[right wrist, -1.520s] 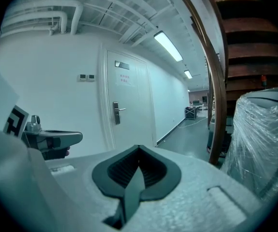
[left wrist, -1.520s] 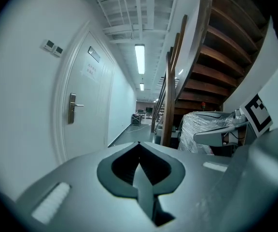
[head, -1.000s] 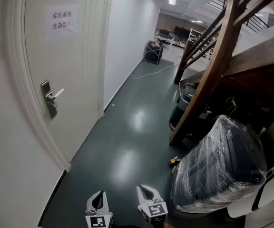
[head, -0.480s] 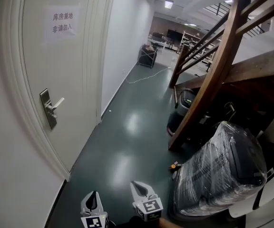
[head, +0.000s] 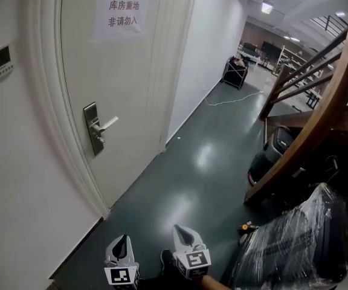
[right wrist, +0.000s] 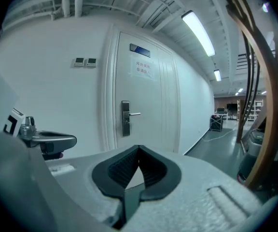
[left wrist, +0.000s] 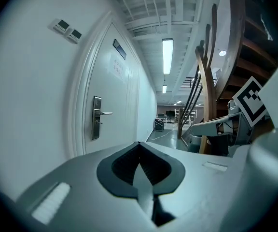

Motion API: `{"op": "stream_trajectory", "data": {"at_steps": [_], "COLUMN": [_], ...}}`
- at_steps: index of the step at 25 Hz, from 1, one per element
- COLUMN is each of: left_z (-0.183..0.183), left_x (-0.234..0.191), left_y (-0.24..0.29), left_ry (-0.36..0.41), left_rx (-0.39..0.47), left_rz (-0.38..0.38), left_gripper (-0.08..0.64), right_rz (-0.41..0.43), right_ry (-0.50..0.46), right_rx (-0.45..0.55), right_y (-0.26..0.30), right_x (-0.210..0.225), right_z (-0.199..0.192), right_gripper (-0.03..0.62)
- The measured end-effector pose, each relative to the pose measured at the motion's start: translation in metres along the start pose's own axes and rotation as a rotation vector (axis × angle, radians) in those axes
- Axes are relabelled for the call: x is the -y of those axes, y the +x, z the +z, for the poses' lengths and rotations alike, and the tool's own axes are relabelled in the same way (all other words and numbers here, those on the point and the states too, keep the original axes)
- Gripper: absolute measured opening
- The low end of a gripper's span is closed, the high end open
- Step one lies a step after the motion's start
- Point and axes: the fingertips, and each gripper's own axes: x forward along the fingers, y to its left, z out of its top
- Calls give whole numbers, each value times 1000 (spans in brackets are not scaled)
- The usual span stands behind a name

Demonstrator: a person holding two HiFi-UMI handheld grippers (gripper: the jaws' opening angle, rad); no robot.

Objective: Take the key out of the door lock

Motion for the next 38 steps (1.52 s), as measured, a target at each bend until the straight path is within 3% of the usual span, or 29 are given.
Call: {"op": "stream_trajectory", "data": {"at_steps": [9,17,27,33,38], "left_z": [33,32,40,33,46], "left_x": [1,-17,-48,-91,-143], "left_y": [97,142,171,207,244], "left_ry": [-10,-31,-15,-50,-22], "left_rx": [18,-2,-13,-29,0], "left_rz": [133,277,353,352,349], "left_gripper": [17,17,17,17,17], "right_rz": [120,262,433,550,600], "right_ry": [-31,-49,-9,61,109], "right_rx": [18,38,26,-56,-111], "right_y": [101,166,220,273,332], "right_x": [68,87,62,28,-2], "right_z": [29,49,58,64,79], "right_gripper": [-8,-8,-8,-8,-8]}}
